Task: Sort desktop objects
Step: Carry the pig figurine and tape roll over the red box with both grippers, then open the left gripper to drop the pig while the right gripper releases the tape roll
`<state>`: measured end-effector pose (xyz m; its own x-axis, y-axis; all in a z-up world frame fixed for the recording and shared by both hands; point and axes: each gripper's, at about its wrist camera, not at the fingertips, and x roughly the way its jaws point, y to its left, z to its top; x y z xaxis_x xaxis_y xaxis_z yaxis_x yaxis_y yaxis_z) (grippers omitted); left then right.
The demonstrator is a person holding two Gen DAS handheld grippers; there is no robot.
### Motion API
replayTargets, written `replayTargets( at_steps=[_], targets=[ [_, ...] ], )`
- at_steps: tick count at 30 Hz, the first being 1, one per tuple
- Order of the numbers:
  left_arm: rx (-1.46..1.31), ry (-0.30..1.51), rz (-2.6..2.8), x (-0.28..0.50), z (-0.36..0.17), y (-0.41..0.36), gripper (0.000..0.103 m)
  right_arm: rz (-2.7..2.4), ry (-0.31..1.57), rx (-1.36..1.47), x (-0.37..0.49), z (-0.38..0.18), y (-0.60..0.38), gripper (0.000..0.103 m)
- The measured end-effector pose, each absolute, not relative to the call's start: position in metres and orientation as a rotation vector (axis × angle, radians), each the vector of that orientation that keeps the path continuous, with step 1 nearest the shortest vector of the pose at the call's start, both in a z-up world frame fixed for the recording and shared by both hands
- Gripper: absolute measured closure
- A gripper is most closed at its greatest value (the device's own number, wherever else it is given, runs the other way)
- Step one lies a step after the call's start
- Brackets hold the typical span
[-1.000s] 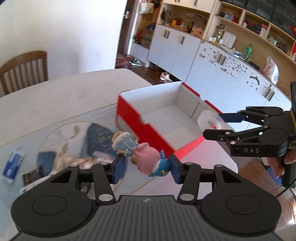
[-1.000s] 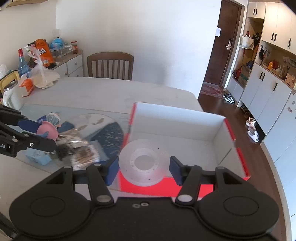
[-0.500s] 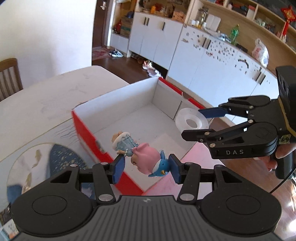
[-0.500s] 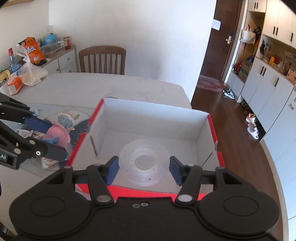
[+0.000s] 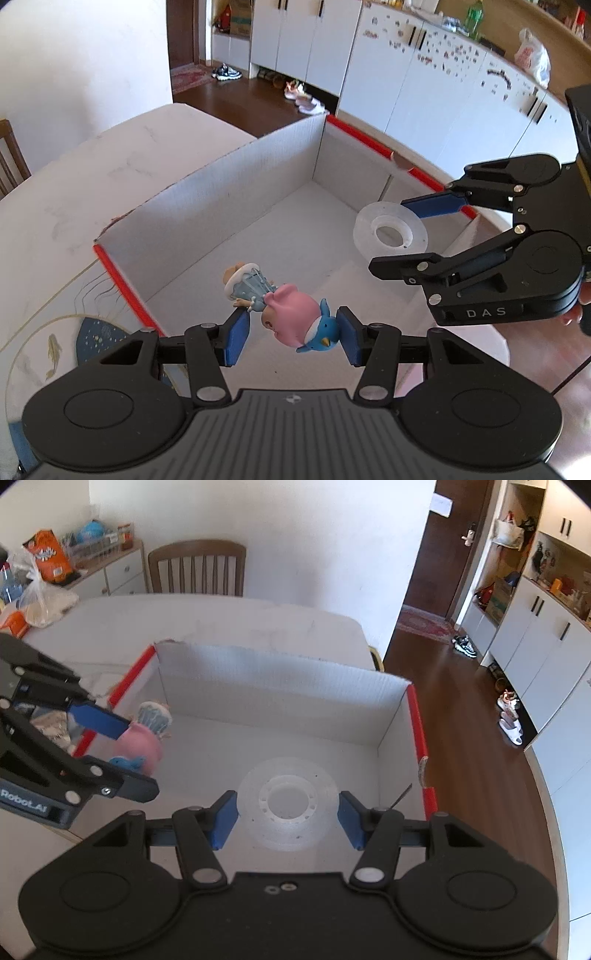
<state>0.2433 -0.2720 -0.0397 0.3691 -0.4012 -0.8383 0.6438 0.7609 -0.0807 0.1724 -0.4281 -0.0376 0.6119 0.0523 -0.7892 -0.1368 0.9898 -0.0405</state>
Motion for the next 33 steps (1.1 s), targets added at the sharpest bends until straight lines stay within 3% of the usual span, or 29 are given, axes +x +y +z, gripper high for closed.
replayTargets(
  at_steps=[33],
  targets=[
    [0.632, 1.282, -0.754, 0.269, -0.095, -0.332, 0.053, 0.323, 1.272, -0.391, 0.245, -0.116, -0.415, 0.045]
  ],
)
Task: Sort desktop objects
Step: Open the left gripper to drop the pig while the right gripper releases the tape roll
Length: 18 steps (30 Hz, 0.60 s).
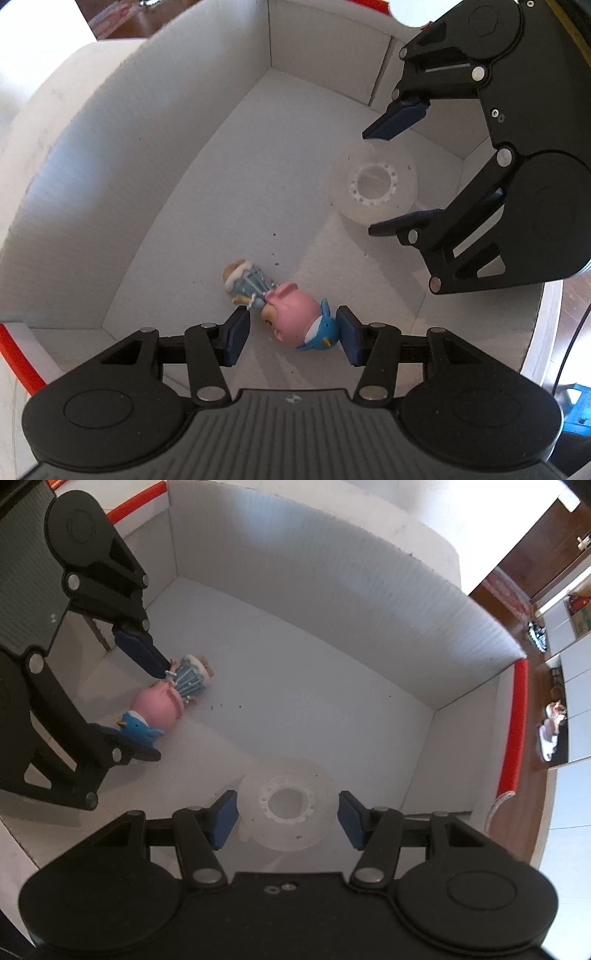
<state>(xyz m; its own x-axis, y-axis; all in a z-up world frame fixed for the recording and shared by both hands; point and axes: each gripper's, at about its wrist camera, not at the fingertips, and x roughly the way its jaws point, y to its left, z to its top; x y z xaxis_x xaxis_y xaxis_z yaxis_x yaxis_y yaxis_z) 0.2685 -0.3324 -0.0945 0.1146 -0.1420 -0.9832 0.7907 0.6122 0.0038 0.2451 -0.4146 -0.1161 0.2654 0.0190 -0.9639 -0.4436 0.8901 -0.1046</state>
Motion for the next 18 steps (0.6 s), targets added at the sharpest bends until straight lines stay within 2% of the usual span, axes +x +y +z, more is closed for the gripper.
replayTargets(
  at_steps=[8, 12, 18],
  targets=[
    [0.682, 1.278, -0.789, 0.259, -0.089, -0.333, 0.053, 0.341, 1.299, -0.390, 0.248, -0.125, -0.411, 0.044],
    [0.694, 1.251, -0.834, 0.254, -0.080, -0.327, 0.053, 0.372, 1.282, -0.411, 0.244, -0.124, -0.407, 0.037],
    [0.655, 1.189, -0.866, 0.234, -0.051, -0.314, 0.053, 0.367, 1.249, -0.383, 0.241, -0.116, -0.411, 0.037]
  ],
)
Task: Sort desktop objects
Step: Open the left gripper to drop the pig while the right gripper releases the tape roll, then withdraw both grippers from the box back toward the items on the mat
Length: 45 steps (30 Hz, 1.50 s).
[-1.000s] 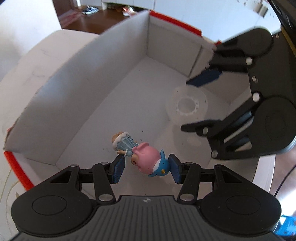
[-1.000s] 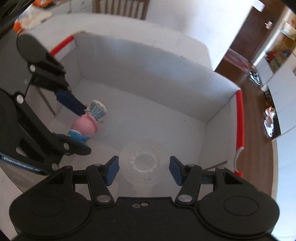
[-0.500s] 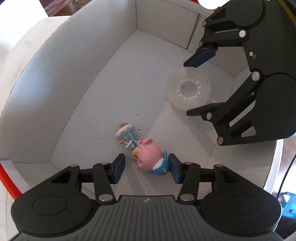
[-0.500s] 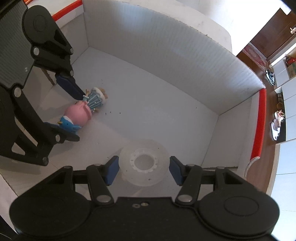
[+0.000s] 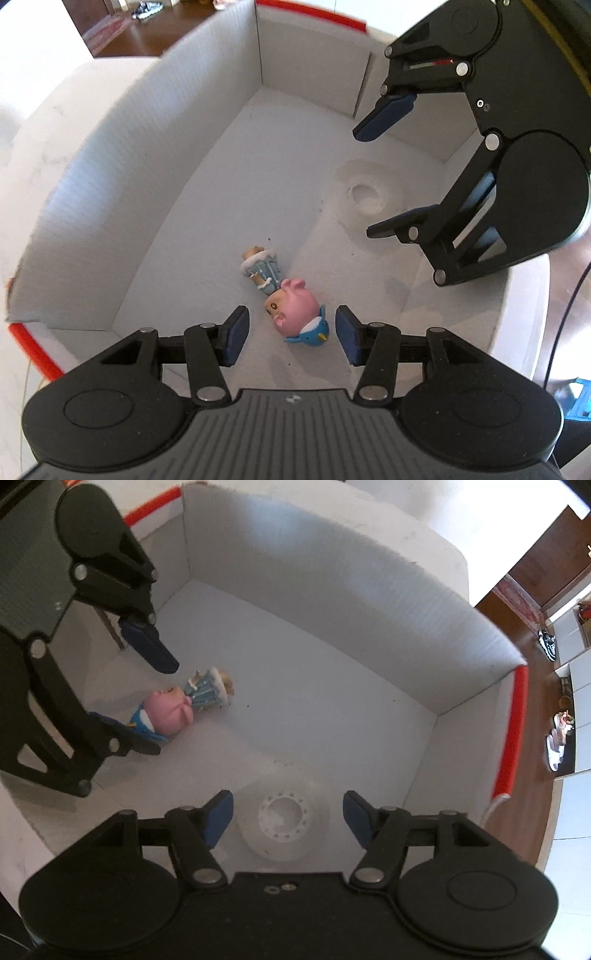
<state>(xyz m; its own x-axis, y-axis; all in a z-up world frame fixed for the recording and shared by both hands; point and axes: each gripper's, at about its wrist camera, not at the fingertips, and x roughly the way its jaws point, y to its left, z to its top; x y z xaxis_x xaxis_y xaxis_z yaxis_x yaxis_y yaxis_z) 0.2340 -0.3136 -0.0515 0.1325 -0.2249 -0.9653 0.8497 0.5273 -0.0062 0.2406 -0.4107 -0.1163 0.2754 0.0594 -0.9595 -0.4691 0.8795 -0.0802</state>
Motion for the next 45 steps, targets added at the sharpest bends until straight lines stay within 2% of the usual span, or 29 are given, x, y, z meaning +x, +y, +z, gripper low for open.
replayTargets(
  at_steps=[10, 12, 23, 33, 45],
  targets=[
    [0.515, 1.091, -0.856, 0.244, 0.004, -0.272, 0.053, 0.382, 1.125, -0.310, 0.217, -0.079, -0.414, 0.038],
    [0.490, 1.067, -0.858, 0.239, -0.008, -0.269, 0.053, 0.380, 1.101, -0.287, 0.216, -0.067, -0.417, 0.038],
    [0.400, 0.930, -0.875, 0.196, 0.007, -0.257, 0.053, 0.355, 0.963, -0.191, 0.170, -0.006, -0.422, 0.038],
    [0.346, 0.857, -0.876, 0.163, 0.016, -0.233, 0.053, 0.332, 0.919, -0.138, 0.144, 0.014, -0.408, 0.038],
    [0.269, 0.852, -0.857, 0.139, 0.023, -0.170, 0.053, 0.344, 0.906, -0.113, 0.123, 0.023, -0.366, 0.038]
  ],
)
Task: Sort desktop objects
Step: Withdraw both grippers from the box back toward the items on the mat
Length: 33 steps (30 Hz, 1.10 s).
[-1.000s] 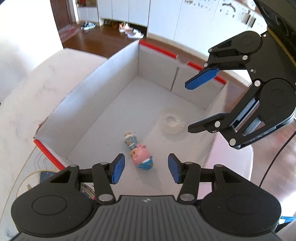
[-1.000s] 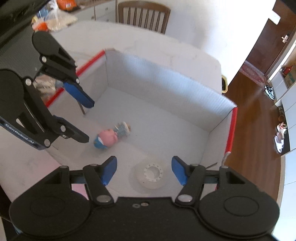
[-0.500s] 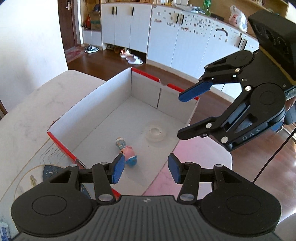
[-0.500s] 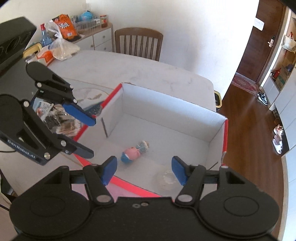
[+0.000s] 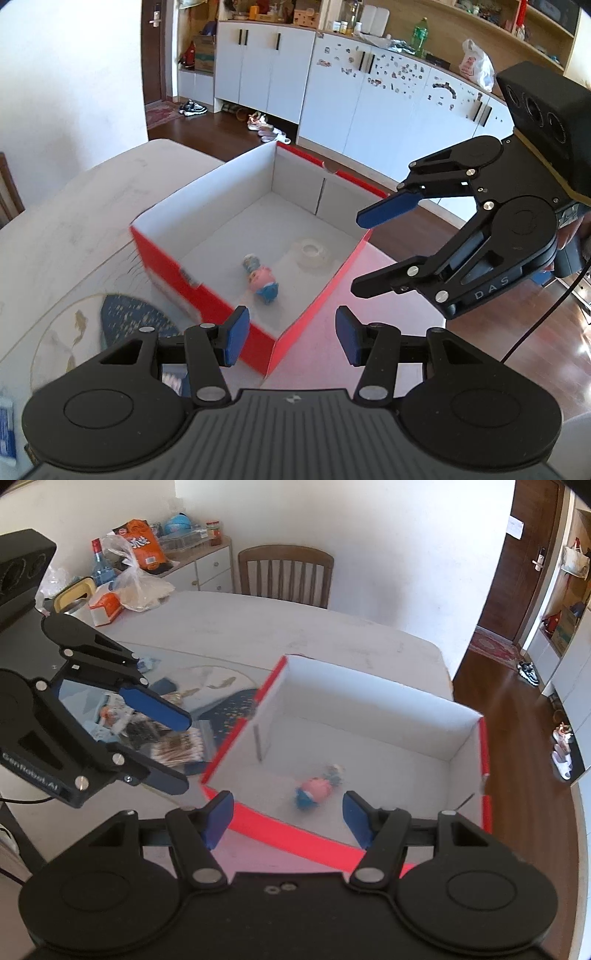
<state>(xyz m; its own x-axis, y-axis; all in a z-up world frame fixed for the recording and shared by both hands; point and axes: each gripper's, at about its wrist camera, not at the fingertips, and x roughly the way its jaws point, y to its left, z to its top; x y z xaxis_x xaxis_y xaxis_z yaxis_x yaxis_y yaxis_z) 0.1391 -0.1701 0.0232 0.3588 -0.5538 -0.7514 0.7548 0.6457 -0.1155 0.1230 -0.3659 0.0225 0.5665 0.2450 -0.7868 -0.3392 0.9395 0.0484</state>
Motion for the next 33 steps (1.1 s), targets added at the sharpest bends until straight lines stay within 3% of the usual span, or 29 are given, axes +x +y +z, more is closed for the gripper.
replayTargets(
  at_steps=[14, 24, 29, 33],
  targets=[
    [0.219, 0.839, -0.786, 0.108, 0.024, -0.072, 0.045, 0.374, 0.917, -0.093, 0.119, 0.016, -0.291, 0.034],
    [0.165, 0.865, -0.691, 0.101, 0.008, -0.006, 0.028, 0.391, 0.932, -0.093, 0.120, 0.007, -0.241, 0.030],
    [0.172, 0.873, -0.646, 0.098, -0.003, 0.014, 0.021, 0.395, 0.934, -0.093, 0.122, 0.001, -0.220, 0.025],
    [0.170, 0.893, -0.619, 0.100, -0.016, 0.027, 0.017, 0.392, 0.934, -0.086, 0.125, -0.005, -0.206, 0.015]
  ],
)
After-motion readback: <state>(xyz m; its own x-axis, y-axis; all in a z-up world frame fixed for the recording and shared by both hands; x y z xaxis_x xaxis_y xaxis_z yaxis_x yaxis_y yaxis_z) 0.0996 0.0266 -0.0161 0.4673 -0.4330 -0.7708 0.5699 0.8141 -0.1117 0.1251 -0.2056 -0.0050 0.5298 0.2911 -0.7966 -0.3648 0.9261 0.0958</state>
